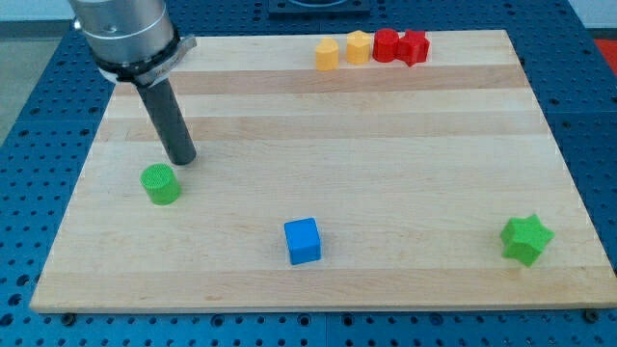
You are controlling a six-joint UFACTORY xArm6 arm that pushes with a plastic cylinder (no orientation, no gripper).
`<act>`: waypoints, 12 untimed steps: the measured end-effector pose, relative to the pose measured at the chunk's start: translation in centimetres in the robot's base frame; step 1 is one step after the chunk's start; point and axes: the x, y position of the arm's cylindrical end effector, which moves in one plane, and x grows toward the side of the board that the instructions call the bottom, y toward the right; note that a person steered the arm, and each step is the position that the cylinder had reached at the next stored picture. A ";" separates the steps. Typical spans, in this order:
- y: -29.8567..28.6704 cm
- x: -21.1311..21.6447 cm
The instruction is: Push the green circle to the bottom left
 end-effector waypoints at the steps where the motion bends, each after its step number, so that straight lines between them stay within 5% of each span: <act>1: -1.1 1.1; 3: -3.1 8.6; 7: 1.4 9.0; 9: -5.3 11.5; 12: -5.9 10.2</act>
